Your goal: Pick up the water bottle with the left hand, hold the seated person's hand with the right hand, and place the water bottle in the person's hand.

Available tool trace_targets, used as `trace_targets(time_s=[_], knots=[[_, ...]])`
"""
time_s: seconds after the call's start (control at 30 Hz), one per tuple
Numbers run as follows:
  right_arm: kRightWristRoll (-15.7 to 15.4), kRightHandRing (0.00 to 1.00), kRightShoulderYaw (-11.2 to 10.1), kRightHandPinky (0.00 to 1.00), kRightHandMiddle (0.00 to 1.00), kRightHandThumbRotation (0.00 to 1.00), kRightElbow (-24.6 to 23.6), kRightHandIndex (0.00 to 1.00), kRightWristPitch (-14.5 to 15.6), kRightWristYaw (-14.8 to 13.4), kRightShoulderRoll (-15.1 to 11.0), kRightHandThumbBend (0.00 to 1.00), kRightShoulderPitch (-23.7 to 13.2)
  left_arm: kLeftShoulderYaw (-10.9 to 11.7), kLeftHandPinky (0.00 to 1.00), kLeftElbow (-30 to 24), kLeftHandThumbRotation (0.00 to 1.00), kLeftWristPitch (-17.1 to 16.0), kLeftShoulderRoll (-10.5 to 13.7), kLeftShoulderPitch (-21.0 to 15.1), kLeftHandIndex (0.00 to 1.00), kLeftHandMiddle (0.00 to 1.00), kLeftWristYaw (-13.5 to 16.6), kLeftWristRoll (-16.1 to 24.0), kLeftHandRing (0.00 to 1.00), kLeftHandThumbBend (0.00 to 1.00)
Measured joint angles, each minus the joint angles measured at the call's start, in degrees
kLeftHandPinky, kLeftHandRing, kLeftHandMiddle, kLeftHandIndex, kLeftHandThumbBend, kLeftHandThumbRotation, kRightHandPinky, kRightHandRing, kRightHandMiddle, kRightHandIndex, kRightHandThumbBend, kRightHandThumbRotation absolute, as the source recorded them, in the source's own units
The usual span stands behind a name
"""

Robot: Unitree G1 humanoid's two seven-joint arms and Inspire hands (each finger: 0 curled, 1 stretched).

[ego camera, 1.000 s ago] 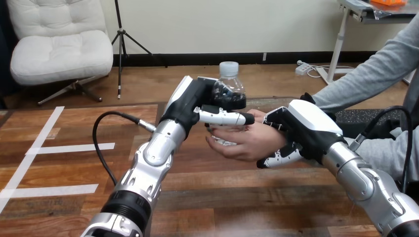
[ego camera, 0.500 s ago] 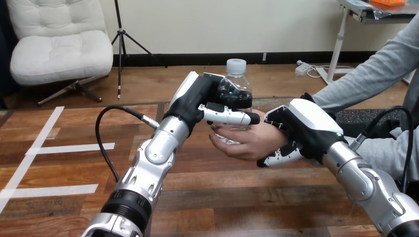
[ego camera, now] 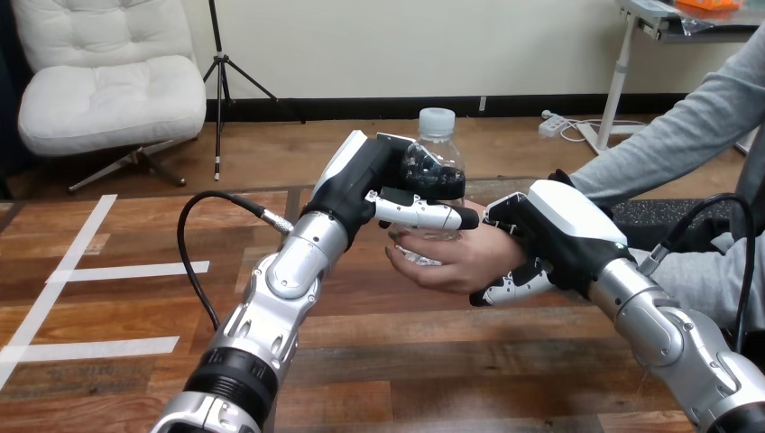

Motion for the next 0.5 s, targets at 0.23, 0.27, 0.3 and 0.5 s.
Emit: trace_targets(time_s=[0.23,0.27,0.3,0.5], knots=[[0.09,0.39,-0.01,0.35,0.45,0.00,0.00,0.45,0.00,0.00,-0.03,0.77,0.00,0.00,0.07,-0.24,0.00,0.11,-0.05,0.08,0.36,0.20,0.06,0.01,0.13,0.82],[0.09,0.39,-0.01,0.35,0.45,0.00,0.00,0.45,0.00,0.00,-0.03,0.77,0.00,0.00,0.08,-0.26,0.00,0.11,-0.05,0.09,0.36,0.20,0.07,0.01,0.14,0.82],[0.09,0.39,-0.01,0.35,0.45,0.00,0.00,0.45,0.00,0.00,-0.04,0.77,0.00,0.00,0.08,-0.29,0.00,0.11,-0.05,0.10,0.36,0.21,0.08,0.00,0.14,0.82],[0.09,0.40,-0.01,0.36,0.45,0.00,0.00,0.45,0.01,0.00,-0.04,0.77,0.00,0.03,0.09,-0.36,0.00,0.17,-0.18,0.21,0.39,0.22,0.38,-0.05,0.15,0.85]])
